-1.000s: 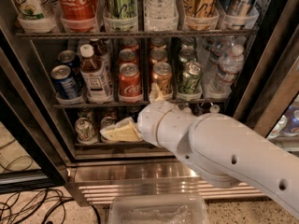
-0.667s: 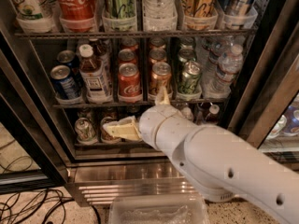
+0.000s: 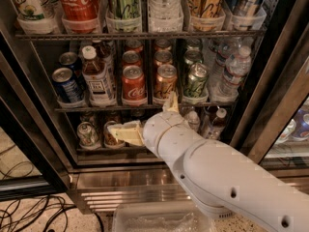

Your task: Pick coke can from middle shelf of fridge

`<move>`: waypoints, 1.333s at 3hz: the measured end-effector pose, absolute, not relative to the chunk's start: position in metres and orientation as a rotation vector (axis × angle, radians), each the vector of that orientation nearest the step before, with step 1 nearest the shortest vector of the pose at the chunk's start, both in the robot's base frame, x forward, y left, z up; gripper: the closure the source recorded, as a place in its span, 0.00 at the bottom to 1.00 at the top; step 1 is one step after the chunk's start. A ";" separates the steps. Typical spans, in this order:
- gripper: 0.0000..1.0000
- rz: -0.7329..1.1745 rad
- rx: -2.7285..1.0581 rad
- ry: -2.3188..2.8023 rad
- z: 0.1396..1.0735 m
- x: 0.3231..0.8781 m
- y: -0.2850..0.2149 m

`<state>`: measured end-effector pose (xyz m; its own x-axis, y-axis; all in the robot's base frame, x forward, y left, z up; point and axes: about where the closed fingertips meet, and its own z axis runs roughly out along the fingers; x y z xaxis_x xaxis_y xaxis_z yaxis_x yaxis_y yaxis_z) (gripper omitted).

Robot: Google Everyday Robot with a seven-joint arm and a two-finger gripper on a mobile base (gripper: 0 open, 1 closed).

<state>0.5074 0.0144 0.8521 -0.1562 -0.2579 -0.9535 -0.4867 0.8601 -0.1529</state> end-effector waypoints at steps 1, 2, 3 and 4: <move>0.08 0.188 -0.575 1.720 0.850 0.516 0.016; 0.15 0.091 -0.552 1.656 0.843 0.536 0.021; 0.15 0.046 -0.529 1.633 0.842 0.543 0.021; 0.29 0.017 -0.441 1.606 0.841 0.547 0.034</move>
Offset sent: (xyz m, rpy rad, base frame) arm 0.0402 0.0029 -0.0121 -0.0671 -0.1565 -0.0903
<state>0.5465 0.0340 0.8406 -0.0175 -0.2692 -0.9629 -0.2893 0.9232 -0.2529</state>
